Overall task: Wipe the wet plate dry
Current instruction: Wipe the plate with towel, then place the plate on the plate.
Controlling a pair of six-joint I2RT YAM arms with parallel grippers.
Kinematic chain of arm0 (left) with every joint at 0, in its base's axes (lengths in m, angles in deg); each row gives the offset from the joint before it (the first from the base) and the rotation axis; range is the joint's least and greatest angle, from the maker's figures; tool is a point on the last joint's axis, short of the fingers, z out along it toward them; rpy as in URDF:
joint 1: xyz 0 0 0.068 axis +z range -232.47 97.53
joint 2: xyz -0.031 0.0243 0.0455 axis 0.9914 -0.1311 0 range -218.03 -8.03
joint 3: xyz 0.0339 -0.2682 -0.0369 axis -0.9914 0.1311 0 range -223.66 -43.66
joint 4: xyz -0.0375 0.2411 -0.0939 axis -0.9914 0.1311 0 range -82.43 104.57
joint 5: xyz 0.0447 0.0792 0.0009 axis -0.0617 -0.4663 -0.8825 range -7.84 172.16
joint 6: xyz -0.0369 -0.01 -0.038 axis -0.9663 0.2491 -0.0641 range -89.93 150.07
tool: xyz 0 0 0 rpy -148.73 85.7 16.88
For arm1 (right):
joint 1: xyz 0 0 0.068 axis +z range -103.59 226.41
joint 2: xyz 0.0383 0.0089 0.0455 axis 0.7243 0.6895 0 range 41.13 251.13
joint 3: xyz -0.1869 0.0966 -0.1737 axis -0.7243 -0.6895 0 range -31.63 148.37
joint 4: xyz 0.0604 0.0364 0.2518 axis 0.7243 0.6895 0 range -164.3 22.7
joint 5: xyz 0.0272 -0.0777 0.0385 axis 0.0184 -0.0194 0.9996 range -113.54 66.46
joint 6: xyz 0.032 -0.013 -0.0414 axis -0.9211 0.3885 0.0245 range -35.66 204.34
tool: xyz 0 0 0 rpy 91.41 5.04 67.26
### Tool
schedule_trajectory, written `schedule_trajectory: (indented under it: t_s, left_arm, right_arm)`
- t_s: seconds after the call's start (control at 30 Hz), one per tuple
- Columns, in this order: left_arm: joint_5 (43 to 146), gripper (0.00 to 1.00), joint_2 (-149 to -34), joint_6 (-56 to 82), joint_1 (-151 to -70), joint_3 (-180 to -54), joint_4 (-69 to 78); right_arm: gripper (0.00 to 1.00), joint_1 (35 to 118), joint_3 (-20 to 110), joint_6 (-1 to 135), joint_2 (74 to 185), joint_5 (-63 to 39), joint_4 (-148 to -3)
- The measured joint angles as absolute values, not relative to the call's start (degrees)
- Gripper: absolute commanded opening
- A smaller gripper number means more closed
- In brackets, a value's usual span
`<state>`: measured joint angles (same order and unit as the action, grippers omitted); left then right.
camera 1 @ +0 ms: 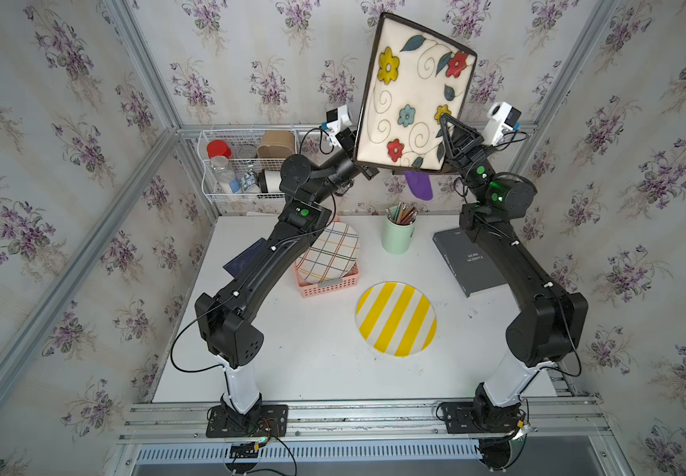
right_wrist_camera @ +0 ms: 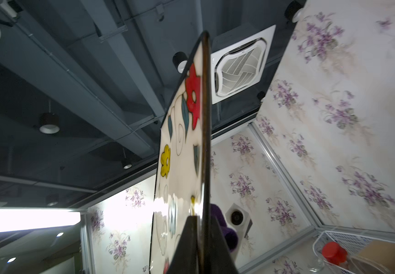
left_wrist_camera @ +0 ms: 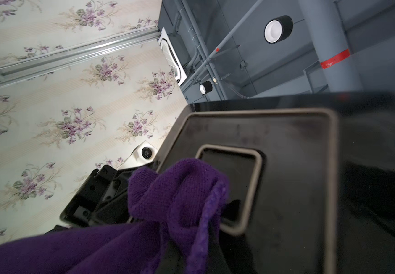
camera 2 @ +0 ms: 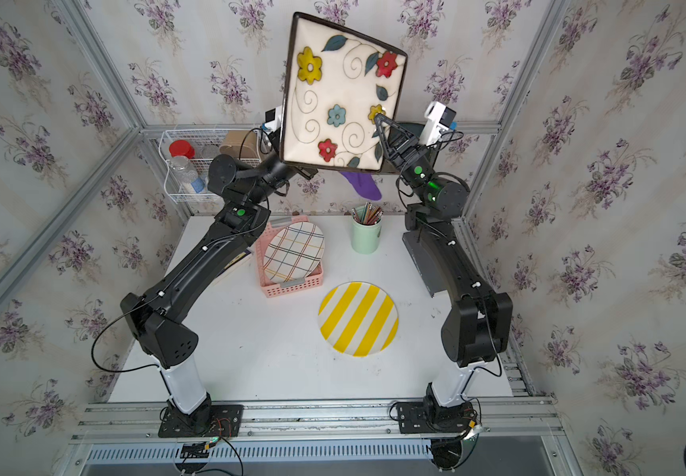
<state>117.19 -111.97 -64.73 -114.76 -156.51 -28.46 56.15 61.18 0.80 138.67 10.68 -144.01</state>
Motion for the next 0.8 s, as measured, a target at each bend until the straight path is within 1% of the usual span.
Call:
schedule_trajectory:
  t_s: [0.1,0.17,0.23,0.3,0.37,0.43,0.53,0.6,0.7,0.8]
  left_arm:
    - [119.7,0.0,-108.3,-64.4,-111.2,-152.4,-28.2]
    - [122.5,0.0,-105.2,-63.3,-107.4,-150.5,-28.2]
    - [124.8,0.0,-101.9,-60.6,-103.2,-149.1,-26.8]
    - [126.4,0.0,-98.3,-55.6,-98.8,-147.8,-22.7]
    - [126.5,0.0,-95.1,-47.7,-95.3,-147.1,-14.8]
    - [126.9,0.0,-93.0,-38.4,-93.5,-147.5,-4.0]
    - [123.4,0.0,-92.0,-23.4,-92.8,-148.8,12.8]
    - [120.4,0.0,-92.0,-15.6,-92.7,-148.6,21.4]
    - [115.7,0.0,-91.8,-7.1,-92.6,-146.7,29.8]
    - [113.3,0.0,-92.0,-2.3,-92.4,-145.6,34.0]
  right_arm:
    - [0.0,52.6,52.7,0.6,134.1,8.6,-143.1]
    - [0.0,50.6,46.1,1.5,130.6,6.9,-141.7]
    - [0.0,49.0,39.1,2.0,126.6,5.6,-139.6]
    - [0.0,48.5,32.2,4.0,121.6,5.1,-134.2]
    - [0.0,48.4,25.4,7.6,115.5,6.1,-128.0]
    - [0.0,48.4,19.1,12.2,108.9,8.3,-121.2]
    - [0.0,48.7,10.9,20.3,98.7,10.9,-109.0]
    - [0.0,48.7,6.4,25.7,92.8,12.3,-100.5]
    - [0.0,49.0,1.0,32.6,87.3,13.1,-89.6]
    - [0.0,49.5,-3.8,37.9,84.6,12.7,-81.0]
